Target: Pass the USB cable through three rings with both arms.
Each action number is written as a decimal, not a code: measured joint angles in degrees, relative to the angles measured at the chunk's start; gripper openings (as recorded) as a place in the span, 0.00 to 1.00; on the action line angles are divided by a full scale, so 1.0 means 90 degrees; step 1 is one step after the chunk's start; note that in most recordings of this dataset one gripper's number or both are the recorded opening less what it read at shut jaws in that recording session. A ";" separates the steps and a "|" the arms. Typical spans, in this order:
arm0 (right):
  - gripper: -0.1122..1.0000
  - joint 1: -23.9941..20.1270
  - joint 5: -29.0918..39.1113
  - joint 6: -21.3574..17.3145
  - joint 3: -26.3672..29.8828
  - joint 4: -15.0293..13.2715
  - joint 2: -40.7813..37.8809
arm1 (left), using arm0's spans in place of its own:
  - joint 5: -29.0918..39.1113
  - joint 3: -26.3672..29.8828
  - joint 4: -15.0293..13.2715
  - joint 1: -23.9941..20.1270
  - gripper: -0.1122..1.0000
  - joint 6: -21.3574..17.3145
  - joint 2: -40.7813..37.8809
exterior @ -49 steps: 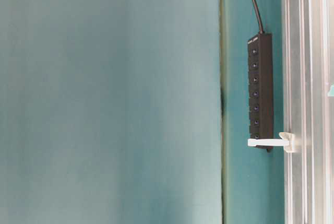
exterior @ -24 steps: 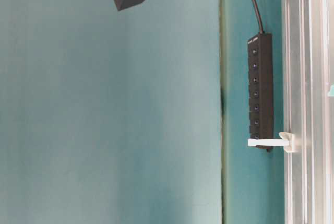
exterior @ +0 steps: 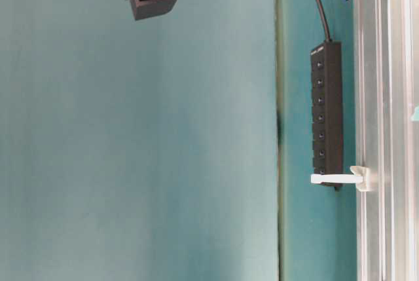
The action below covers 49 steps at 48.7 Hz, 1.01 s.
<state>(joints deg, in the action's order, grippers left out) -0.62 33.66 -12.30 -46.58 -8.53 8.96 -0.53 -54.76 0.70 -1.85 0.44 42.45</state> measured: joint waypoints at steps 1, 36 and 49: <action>0.02 0.0010 -0.0039 -0.0029 -0.0020 0.0000 0.0000 | 0.0000 0.0000 0.0000 -0.0010 0.12 0.0000 -0.0029; 0.02 0.0020 -0.0898 -0.0205 -0.0381 0.0000 0.0166 | -0.0010 0.0781 0.0000 -0.0186 0.79 0.0352 -0.2129; 0.02 0.0020 -0.0967 -0.0205 -0.0410 0.0000 0.0166 | -0.0186 0.1387 0.0000 -0.0205 0.90 0.0371 -0.3438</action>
<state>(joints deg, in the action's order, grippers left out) -0.44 24.96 -14.15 -50.27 -8.53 10.46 -2.20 -42.28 0.70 -3.69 3.78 11.51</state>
